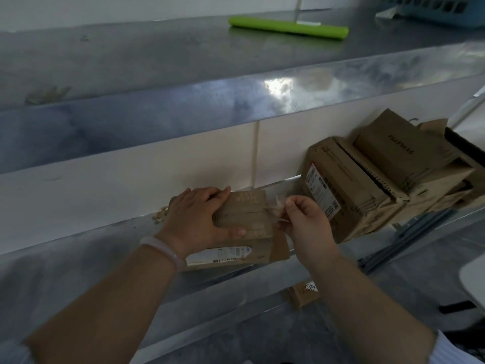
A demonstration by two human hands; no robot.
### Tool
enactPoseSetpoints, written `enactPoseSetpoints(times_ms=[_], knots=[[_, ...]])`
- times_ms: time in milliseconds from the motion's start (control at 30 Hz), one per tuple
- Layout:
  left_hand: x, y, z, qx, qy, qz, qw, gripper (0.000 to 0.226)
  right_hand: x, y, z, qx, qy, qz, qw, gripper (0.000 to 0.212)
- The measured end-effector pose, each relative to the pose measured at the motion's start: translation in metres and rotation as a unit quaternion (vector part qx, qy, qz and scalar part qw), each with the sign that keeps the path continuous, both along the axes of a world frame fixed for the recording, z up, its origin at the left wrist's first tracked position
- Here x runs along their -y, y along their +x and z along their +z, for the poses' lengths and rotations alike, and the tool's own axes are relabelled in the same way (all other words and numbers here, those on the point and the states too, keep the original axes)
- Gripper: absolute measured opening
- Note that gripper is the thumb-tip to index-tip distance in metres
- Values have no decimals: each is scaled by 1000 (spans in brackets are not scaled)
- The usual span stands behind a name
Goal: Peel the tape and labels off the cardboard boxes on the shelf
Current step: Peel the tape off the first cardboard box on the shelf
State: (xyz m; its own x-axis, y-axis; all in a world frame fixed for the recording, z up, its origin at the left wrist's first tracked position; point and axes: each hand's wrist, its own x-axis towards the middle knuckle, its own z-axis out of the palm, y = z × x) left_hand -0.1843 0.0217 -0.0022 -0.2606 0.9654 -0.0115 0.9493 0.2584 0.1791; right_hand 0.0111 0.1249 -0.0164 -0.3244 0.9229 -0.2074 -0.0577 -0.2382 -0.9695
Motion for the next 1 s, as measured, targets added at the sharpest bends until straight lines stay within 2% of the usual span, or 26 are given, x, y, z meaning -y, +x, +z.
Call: enactPoseSetpoints(times_ms=[133,300,367,433,500,567,633,767,867,1000], knots=[[-1,-1,0,-12,3,-1,1000,121,-5,-6,7,-37,-66,-2,997,9],[-3,-2,1,-11,0,10,1000,123,-13,-8,13,-68,-76,-18,995,11],[-3,-1,2,-11,-1,12,1000,123,-14,-5,9,31,-15,24,999,11],[-3,0,3,-13,-3,13,1000,123,-13,-3,4,181,85,101,975,22],[-4,0,3,-13,-5,16,1000,124,-12,-3,2,251,130,129,950,19],[-4,0,3,-13,-4,16,1000,124,-12,-6,2,256,124,117,952,11],[-3,0,2,-16,-2,15,1000,124,-14,-9,1,259,118,113,952,14],[-3,-1,4,-9,-7,19,1000,124,-11,-9,4,304,216,98,923,11],[-4,-1,4,-8,-12,22,1000,126,-2,-5,1,287,269,68,917,8],[-5,-2,3,-2,-22,27,999,125,10,-1,-7,232,278,54,931,8]])
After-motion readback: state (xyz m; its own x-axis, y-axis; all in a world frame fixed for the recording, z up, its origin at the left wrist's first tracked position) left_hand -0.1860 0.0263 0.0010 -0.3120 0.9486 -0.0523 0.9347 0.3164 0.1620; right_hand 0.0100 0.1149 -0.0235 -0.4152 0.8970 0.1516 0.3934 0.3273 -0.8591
